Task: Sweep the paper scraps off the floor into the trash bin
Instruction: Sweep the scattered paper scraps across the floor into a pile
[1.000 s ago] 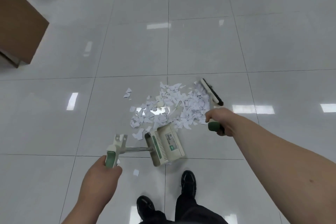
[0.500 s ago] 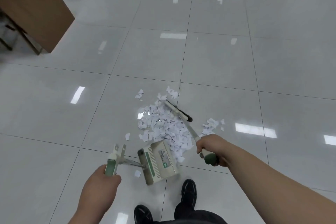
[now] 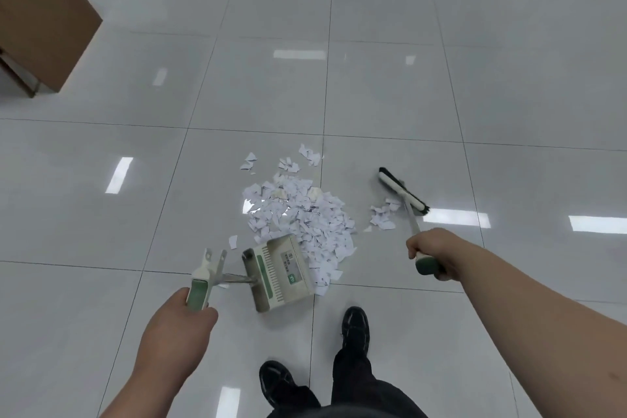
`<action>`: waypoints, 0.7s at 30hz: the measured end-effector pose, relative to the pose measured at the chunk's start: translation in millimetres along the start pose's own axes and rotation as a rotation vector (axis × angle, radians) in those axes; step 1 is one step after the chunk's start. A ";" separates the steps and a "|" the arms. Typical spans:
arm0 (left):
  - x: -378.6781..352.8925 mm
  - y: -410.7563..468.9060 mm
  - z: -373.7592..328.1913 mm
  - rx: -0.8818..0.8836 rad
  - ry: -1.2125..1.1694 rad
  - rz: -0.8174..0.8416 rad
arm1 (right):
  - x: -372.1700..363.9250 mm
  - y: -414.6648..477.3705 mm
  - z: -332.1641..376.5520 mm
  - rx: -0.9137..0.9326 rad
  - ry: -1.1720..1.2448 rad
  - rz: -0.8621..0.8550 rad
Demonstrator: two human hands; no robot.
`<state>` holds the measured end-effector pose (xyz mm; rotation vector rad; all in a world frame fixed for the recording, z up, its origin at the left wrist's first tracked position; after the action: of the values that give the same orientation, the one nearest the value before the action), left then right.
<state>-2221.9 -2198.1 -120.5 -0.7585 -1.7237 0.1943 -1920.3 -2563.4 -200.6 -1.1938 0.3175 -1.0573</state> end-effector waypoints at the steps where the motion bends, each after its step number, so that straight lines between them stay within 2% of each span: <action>1: 0.6 1.9 3.1 -0.005 0.001 0.000 | -3.0 -0.3 -7.7 -0.015 -0.003 0.003; 8: 6.1 12.2 36.4 -0.009 -0.013 0.007 | -69.7 -34.8 -39.3 -0.054 0.174 0.094; 15: 23.2 17.6 76.4 -0.002 -0.079 0.017 | -141.7 -95.3 -27.0 -0.010 0.341 0.148; 18: 32.4 15.8 101.2 0.023 -0.114 0.023 | -175.5 -120.4 -23.3 0.010 0.287 0.173; 21: 43.9 12.8 128.9 0.048 -0.144 -0.004 | -214.4 -141.6 -18.1 0.058 0.132 0.211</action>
<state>-2340.0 -2129.7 -130.4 -0.7201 -1.8501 0.2920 -2113.6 -2400.5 -151.1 -1.0167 0.5016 -0.9564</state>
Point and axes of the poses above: each hand's wrist, its own y-axis towards the middle knuckle, its own x-axis out of the back of the hand, z = x × y, the point moved 9 cm from there along y, towards the middle knuckle, and after that the axes turned 10 degrees about y, right-handed, at the moved point
